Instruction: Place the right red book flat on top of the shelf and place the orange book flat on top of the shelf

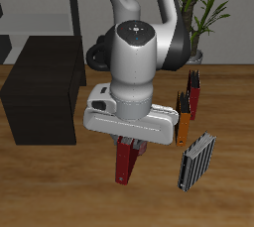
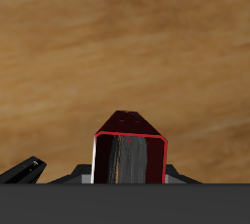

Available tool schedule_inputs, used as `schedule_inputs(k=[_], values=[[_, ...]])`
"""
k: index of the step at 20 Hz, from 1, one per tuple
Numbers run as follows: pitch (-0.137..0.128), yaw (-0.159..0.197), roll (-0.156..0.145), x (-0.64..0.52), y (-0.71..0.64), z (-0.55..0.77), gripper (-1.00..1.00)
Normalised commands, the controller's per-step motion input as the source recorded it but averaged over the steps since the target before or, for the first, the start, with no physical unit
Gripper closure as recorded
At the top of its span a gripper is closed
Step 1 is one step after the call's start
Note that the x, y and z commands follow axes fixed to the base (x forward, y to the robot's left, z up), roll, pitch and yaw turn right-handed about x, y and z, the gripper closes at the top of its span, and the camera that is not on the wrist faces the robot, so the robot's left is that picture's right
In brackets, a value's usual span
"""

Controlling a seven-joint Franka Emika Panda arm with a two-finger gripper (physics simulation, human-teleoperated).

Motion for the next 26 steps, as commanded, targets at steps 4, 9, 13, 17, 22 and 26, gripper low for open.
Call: schedule_inputs(k=[4, 9, 13, 17, 22, 26], values=[[-0.057, -0.014, 0.05, -0.66, 0.06, 0.69, 1.0], [-0.078, 0.018, -0.006, -0.5, -0.12, 0.53, 1.0], [-0.043, -0.005, -0.034, -0.51, -0.3, 0.52, 1.0], [-0.043, -0.01, 0.023, -0.59, -0.09, 0.42, 1.0], [-0.049, 0.025, 0.021, -0.69, 0.02, 0.37, 1.0], [-0.078, -0.018, 0.049, -0.76, -0.06, 0.34, 1.0]])
